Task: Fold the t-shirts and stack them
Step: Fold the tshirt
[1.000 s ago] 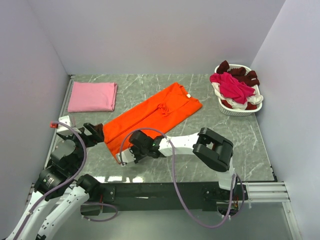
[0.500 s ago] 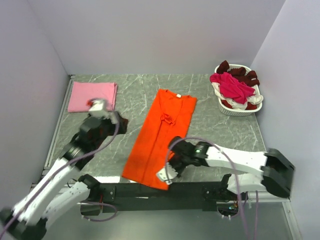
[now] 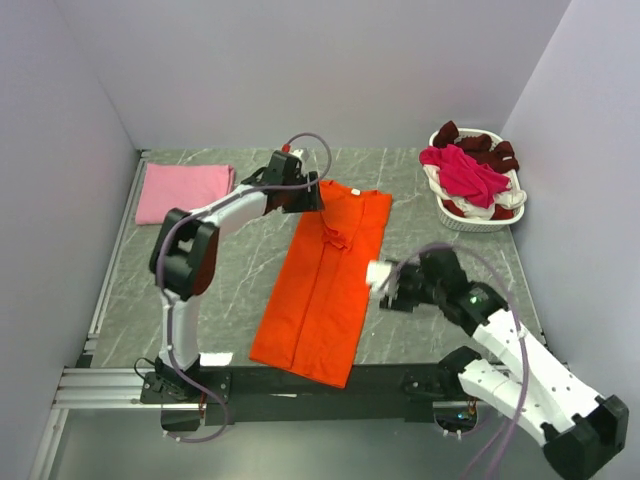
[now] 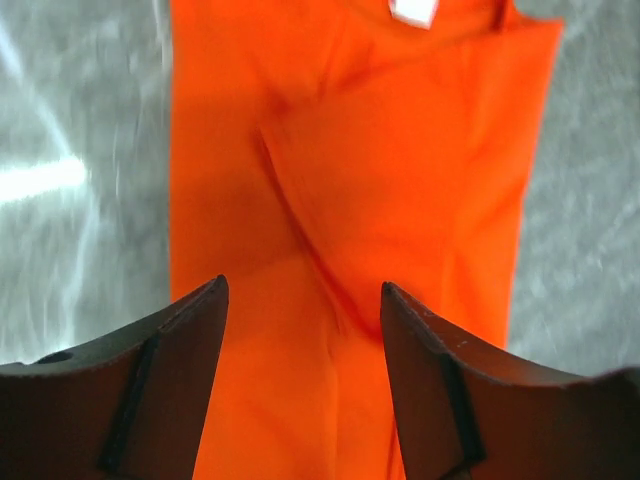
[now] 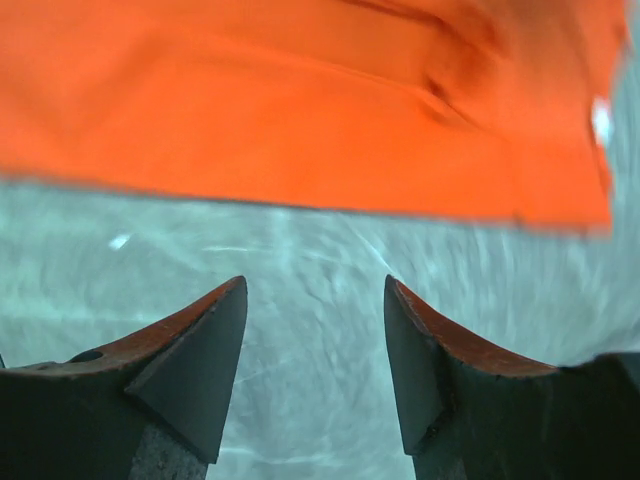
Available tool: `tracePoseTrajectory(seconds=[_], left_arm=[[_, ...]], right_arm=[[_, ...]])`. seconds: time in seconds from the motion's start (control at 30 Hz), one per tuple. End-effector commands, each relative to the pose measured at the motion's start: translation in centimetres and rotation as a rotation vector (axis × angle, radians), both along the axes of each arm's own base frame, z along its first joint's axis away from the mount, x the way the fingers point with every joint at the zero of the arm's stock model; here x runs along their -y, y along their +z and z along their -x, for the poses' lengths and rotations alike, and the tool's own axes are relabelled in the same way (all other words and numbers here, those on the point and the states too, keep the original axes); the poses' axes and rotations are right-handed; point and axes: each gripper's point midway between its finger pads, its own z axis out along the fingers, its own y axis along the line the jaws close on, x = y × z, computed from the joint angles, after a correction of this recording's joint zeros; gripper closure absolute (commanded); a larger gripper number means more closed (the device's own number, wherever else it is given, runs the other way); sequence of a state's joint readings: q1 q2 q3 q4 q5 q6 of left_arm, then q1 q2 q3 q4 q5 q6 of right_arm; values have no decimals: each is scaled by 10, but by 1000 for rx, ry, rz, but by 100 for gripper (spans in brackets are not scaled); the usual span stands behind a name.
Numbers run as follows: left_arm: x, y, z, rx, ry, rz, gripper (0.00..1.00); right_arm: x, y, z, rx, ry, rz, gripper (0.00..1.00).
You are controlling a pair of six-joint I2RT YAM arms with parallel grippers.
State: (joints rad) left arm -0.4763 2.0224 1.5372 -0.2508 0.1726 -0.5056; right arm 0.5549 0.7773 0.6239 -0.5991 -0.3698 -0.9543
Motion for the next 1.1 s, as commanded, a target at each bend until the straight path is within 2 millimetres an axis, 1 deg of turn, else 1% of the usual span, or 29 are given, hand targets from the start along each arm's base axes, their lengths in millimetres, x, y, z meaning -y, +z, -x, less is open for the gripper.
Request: tracePoseTrajectory(seconds=[0.0,0.03,0.07,0.1,0.13,0.17,0.2,0.23,0.27,0.3,0.33,0.37,0.4,0.43,0.47,0.53,0.57,0.63,0.67,0.73,0.77,0.8,0.83,0.9,0.93,0.97,1.0,1.03,1.07], left_arm=[[4,10,-25,1,-41,12,34],[3,13,-35,14,-34,12,34],[-4,-2,-41,-7,-26,-6,36],[-5,-6,-44,-13,-30,-4,37],[-6,-4,-50,-7,-32,-3,38],[-10,-20,-50,-44,-34,-14,41],[-10,-24,-50,-58,-47,-6,42],[-8,-25,-53,-60,-60,-3,43],[-8,-37,-51,-82,-71,-7,46],[-7,-41,-50,-98,-80,-10,47],[-4,-40,-51,-100,-96,3,48],[-3,-49,-49,-115,-110,-1,51],[-3,-52,-48,-132,-115,-6,52],[1,-49,-50,-125,-127,5,53],[0,-57,-50,-141,-126,0,56],[2,-56,-53,-154,-125,0,61],[2,-63,-53,-170,-120,-1,66],[6,-62,-52,-181,-131,17,72],[9,-65,-49,-194,-145,32,77],[12,-65,-47,-206,-153,51,84],[11,-69,-47,-213,-146,44,93],[9,-71,-49,-215,-132,36,100],[6,-71,-51,-223,-103,36,100],[-14,-67,-69,-193,4,21,100],[-24,-72,-69,-225,82,35,100],[-43,-58,-82,-195,149,63,100],[-54,-52,-93,-164,210,82,100],[-63,-52,-94,-176,257,103,100],[-77,-45,-102,-160,290,109,100]], right_arm=[[-3,47,-36,-176,-286,-272,37],[13,64,-53,-172,-363,-317,38],[9,71,-51,-227,-351,-372,38],[12,67,-51,-297,-368,-379,39],[20,78,-59,-310,-400,-419,41],[18,76,-61,-361,-404,-433,41],[13,77,-54,-418,-372,-455,43],[11,78,-54,-430,-368,-465,44],[10,77,-54,-455,-382,-481,44],[10,77,-56,-445,-382,-487,44],[11,75,-56,-447,-391,-484,44],[13,76,-56,-436,-396,-484,44],[13,75,-57,-430,-399,-484,44],[14,72,-56,-433,-402,-484,44],[14,72,-56,-430,-406,-486,44],[14,72,-55,-440,-406,-487,44],[15,72,-56,-439,-407,-489,44],[16,71,-57,-441,-412,-489,44],[17,71,-57,-439,-414,-489,44],[18,69,-58,-445,-422,-488,44],[19,68,-59,-448,-429,-488,44],[20,67,-60,-454,-435,-488,44],[21,65,-62,-460,-446,-488,44],[23,57,-66,-497,-481,-487,44],[24,56,-68,-503,-493,-486,44],[24,52,-70,-526,-506,-484,44],[25,51,-73,-522,-518,-485,44],[26,48,-74,-529,-526,-483,44],[26,45,-76,-541,-541,-483,44]])
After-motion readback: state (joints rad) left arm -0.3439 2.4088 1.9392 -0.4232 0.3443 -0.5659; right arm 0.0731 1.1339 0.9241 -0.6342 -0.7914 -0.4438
